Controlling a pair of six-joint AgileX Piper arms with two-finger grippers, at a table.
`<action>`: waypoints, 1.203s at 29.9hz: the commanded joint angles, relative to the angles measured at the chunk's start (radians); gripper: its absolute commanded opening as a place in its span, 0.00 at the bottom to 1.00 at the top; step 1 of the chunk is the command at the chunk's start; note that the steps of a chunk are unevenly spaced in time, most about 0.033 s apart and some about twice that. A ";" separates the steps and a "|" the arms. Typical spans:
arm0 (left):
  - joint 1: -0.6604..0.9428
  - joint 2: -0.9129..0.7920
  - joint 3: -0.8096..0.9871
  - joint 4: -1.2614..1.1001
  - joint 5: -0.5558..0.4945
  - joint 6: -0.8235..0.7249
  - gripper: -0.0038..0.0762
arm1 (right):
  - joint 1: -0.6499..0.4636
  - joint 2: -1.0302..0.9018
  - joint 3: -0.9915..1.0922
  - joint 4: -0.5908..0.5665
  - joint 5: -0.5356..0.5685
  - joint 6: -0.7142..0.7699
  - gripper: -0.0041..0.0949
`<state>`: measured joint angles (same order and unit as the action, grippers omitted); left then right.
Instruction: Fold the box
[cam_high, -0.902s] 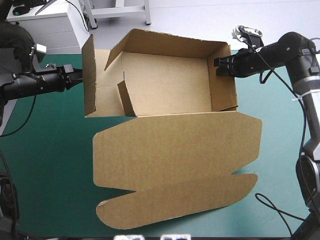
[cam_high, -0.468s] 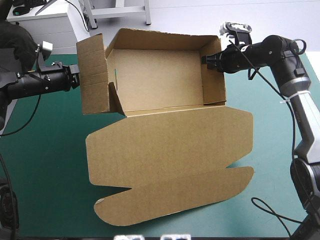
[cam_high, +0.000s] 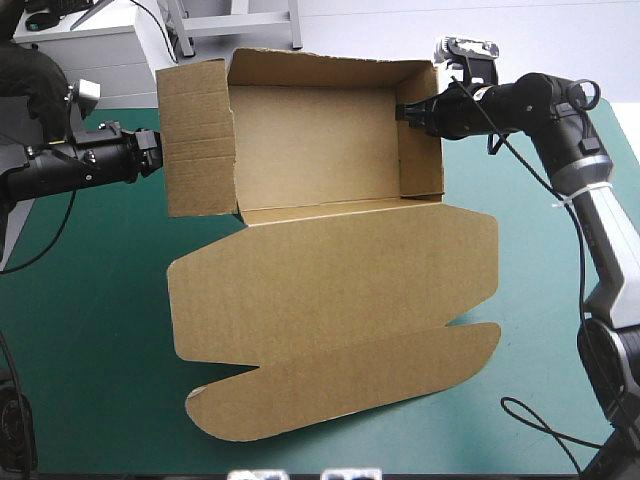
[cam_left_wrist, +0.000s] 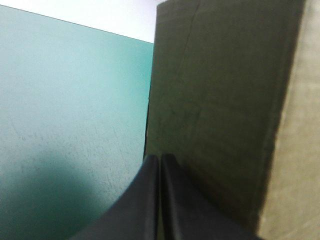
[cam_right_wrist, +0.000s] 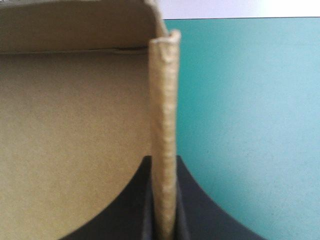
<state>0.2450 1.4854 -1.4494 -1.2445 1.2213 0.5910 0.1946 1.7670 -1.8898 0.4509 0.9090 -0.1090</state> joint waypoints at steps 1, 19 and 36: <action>-0.005 -0.057 -0.025 -0.073 0.068 -0.003 0.04 | 0.002 -0.055 -0.030 0.045 -0.087 0.022 0.03; -0.069 -0.068 -0.025 -0.068 0.062 0.009 0.28 | 0.080 0.005 -0.030 0.042 -0.147 0.029 0.03; -0.069 -0.068 -0.025 -0.066 0.066 0.007 0.66 | 0.093 0.013 -0.030 -0.032 -0.152 0.062 0.03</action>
<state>0.1830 1.4565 -1.4494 -1.2341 1.2274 0.5944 0.2821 1.8305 -1.8898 0.3882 0.8261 -0.0633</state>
